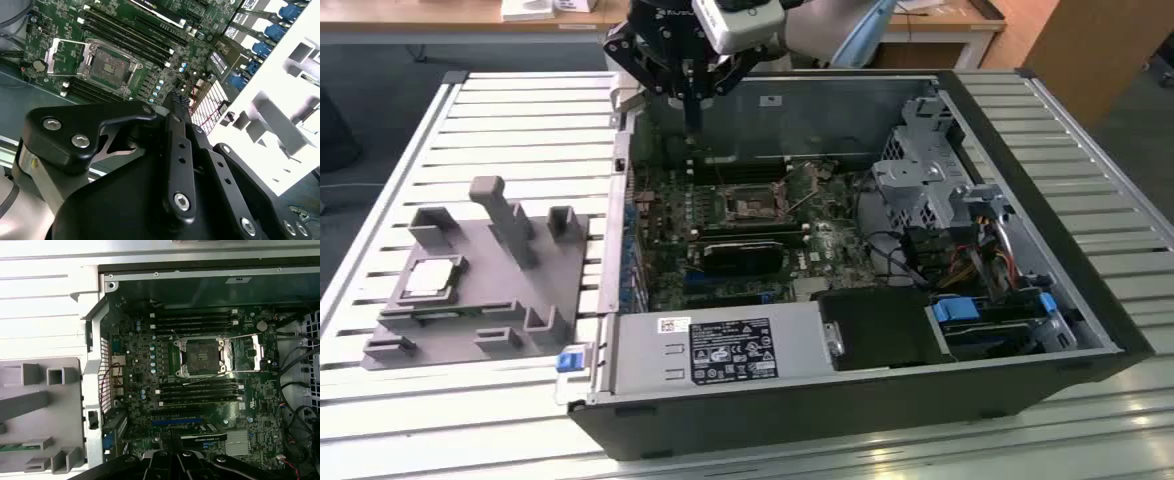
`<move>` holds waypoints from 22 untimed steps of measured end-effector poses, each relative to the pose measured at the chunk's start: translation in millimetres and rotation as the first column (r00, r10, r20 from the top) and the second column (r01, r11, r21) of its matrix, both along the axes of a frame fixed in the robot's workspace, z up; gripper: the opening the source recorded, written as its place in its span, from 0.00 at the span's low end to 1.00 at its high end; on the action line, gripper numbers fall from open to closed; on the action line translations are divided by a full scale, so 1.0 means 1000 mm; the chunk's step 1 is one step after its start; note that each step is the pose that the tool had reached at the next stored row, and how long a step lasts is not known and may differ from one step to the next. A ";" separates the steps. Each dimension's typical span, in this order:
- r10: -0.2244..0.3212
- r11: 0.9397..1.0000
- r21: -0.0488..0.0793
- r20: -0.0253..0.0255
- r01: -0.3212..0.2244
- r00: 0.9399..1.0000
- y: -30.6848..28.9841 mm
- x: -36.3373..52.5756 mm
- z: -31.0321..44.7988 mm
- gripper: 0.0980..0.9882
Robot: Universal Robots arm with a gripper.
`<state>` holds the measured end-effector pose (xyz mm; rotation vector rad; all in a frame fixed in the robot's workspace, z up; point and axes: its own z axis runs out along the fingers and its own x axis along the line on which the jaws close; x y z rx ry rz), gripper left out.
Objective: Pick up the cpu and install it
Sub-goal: 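Reach for the cpu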
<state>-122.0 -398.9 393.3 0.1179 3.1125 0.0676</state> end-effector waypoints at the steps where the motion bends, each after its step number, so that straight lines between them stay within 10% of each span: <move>1: 0.000 1.000 0.000 0.000 0.000 1.000 0.0000 0.0000 0.0000 0.01; 22: 0.000 1.000 0.000 0.000 0.000 1.000 0.0000 -0.0264 -0.0008 0.01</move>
